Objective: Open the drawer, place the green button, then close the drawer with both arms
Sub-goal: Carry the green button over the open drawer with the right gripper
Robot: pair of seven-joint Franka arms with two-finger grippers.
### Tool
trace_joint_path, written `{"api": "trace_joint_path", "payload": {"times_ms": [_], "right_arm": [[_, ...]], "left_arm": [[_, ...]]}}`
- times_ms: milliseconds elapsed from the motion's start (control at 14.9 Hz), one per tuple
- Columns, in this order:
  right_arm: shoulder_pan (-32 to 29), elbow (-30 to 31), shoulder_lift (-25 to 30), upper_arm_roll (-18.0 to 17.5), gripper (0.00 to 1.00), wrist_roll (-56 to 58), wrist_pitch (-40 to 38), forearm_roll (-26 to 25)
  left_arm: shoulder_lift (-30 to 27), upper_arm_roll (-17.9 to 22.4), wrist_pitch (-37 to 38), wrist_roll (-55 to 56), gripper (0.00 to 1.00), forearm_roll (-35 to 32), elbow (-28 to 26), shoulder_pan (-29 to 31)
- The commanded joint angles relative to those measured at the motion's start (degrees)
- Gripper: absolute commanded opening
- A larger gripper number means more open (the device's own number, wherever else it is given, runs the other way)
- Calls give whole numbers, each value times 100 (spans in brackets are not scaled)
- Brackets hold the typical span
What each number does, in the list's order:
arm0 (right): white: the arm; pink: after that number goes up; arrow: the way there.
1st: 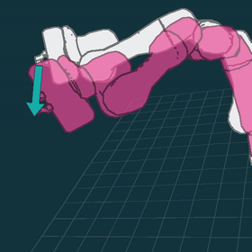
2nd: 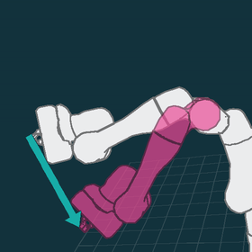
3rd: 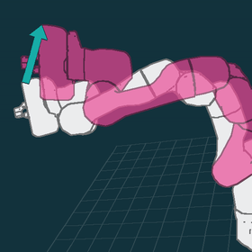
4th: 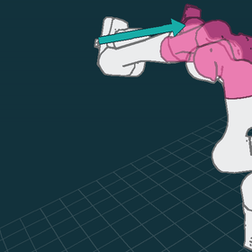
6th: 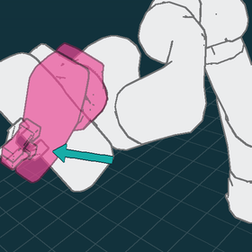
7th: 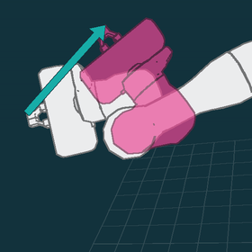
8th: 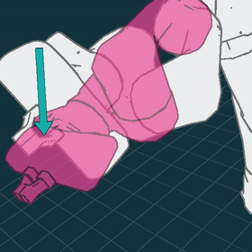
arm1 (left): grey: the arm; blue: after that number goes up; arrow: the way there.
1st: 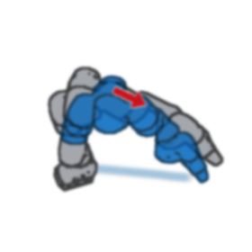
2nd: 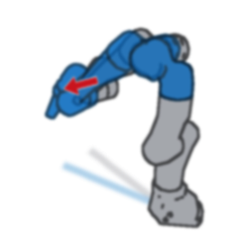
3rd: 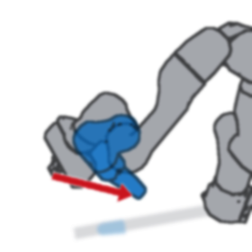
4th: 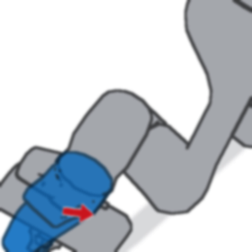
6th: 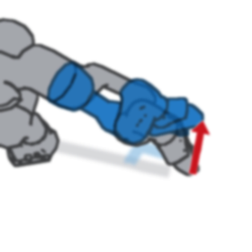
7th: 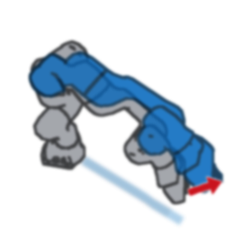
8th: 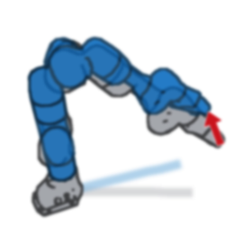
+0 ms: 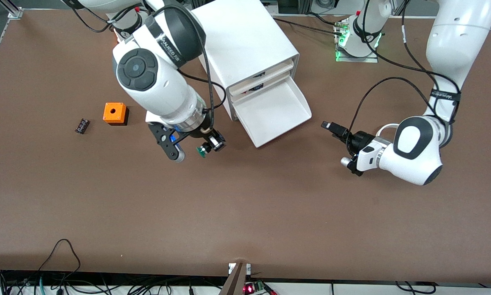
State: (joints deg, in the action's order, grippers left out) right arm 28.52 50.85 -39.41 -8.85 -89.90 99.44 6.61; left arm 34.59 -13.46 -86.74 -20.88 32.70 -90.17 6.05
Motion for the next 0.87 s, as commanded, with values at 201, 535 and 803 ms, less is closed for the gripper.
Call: {"api": "trace_joint_path", "payload": {"times_ms": [201, 535, 803], "right_arm": [[838, -40, -357, -20, 0, -1520, 733, -317], [1269, 565, -709, -20, 0, -2118, 1541, -424], [1498, 1277, -788, -20, 0, -2471, 2377, -617]], "left_arm": [[-462, -77, 525, 1550, 100, -1737, 1095, -139], [-261, -68, 378, 1508, 100, -3724, 1537, -499], [-5, -34, 184, 1481, 100, -3973, 1537, -464]]}}
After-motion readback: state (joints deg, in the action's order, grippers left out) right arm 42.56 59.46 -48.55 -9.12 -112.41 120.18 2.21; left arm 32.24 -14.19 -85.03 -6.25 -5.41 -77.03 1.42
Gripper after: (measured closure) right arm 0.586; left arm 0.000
